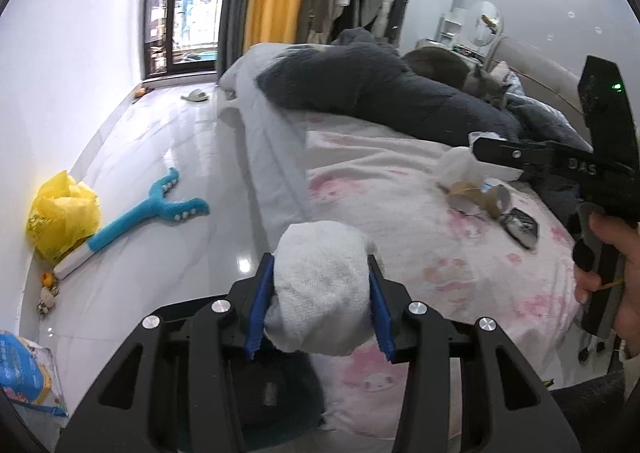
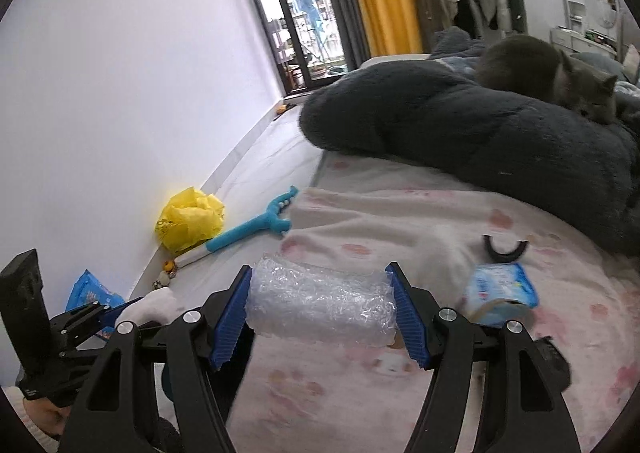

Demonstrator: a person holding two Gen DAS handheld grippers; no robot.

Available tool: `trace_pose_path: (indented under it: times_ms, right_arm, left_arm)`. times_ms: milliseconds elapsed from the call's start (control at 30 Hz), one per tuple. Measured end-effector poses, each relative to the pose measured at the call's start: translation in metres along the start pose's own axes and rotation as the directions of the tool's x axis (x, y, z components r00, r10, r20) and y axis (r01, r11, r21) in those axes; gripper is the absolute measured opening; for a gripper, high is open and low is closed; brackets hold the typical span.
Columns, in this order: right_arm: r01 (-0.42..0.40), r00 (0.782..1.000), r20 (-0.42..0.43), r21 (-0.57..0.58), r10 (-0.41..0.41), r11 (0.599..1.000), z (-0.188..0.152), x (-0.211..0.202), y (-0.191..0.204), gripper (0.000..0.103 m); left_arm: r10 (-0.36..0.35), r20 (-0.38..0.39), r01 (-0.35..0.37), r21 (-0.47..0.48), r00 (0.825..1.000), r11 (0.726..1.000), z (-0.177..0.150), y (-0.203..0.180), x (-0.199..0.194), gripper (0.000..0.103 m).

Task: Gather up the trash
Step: 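Carry the white cloth to the bin and open the left gripper while the right carries the bubble wrap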

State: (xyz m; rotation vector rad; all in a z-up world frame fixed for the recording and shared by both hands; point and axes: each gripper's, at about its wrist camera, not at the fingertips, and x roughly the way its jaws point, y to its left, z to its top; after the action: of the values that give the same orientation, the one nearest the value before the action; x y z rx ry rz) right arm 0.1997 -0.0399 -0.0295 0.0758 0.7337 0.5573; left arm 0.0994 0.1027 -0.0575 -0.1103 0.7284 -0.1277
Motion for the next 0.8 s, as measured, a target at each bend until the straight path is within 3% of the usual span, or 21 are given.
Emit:
trace_pose_path:
  times_ms: [467,800]
  right_arm:
    - [-0.096,0.994,-0.061,-0.082,0.092,0.992,0.001,0.042,0.068,0.068]
    - [-0.144,0.985,-0.114,-0.126,0.13,0.982,-0.005,0.069,0.11,0.068]
  left_arm:
    - [0.083,-0.115,-0.092,-0.07,0.99,0.993,-0.02,0.061,0.014,0.047]
    - [0.074,-0.258,-0.103,-0.102,0.963,0.99,-0.046,0.091,0.03,0.047]
